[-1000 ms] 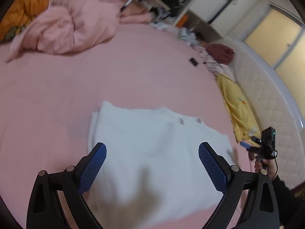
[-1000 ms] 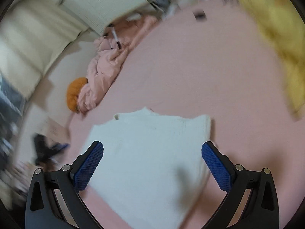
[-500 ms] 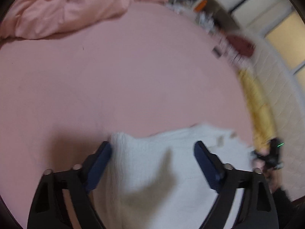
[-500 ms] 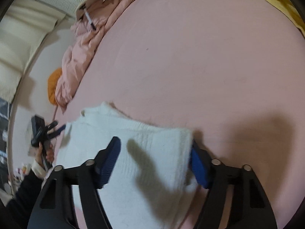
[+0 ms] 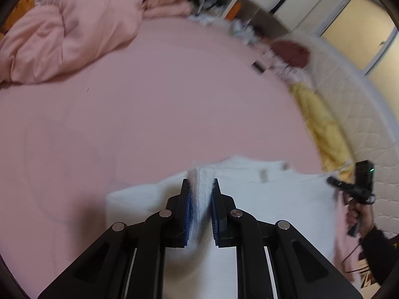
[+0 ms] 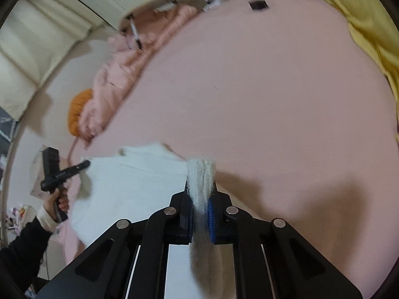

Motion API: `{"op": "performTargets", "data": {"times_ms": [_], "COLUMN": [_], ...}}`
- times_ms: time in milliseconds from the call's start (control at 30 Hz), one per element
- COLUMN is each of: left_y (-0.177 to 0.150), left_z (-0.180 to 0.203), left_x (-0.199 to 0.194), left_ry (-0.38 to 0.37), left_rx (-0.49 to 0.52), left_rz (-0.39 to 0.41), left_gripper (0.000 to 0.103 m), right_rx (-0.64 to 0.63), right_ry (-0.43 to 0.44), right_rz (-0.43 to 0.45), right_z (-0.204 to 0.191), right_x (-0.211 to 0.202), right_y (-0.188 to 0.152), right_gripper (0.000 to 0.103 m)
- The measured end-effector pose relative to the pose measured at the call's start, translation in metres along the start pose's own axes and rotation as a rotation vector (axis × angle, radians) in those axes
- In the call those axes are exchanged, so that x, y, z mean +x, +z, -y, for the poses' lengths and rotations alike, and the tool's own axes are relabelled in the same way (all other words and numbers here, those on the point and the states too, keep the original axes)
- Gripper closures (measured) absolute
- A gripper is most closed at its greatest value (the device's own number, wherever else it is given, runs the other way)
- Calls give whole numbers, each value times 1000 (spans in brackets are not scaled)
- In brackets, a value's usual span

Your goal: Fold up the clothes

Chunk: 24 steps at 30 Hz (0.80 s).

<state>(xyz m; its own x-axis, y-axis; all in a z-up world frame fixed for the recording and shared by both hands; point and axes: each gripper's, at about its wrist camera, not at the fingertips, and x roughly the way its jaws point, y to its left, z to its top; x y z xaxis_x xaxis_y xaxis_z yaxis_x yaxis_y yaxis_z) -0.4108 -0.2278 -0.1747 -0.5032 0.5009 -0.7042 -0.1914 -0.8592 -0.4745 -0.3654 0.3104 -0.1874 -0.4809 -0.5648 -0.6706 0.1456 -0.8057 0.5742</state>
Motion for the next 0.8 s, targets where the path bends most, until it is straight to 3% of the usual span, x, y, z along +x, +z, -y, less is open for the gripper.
{"op": "performTargets", "data": {"times_ms": [233, 367, 500, 600, 800], "left_y": [-23, -62, -117, -173, -289], "left_z": [32, 42, 39, 37, 30], "left_x": [-94, -166, -234, -269, -268], "left_ry": [-138, -182, -178, -151, -34], "left_rx": [-6, -20, -57, -87, -166], "left_rz": [146, 206, 229, 198, -40], "left_gripper": [89, 89, 89, 89, 89], "right_rx": [-80, -145, -174, -231, -223], "right_ry": [130, 212, 322, 319, 236], "right_rz": [73, 105, 107, 33, -226], "right_z": [-61, -102, -139, -158, -160], "right_x": [-71, -128, -174, -197, -174], "right_y": [-27, -62, -109, -165, -283], "right_gripper": [94, 94, 94, 94, 94]}}
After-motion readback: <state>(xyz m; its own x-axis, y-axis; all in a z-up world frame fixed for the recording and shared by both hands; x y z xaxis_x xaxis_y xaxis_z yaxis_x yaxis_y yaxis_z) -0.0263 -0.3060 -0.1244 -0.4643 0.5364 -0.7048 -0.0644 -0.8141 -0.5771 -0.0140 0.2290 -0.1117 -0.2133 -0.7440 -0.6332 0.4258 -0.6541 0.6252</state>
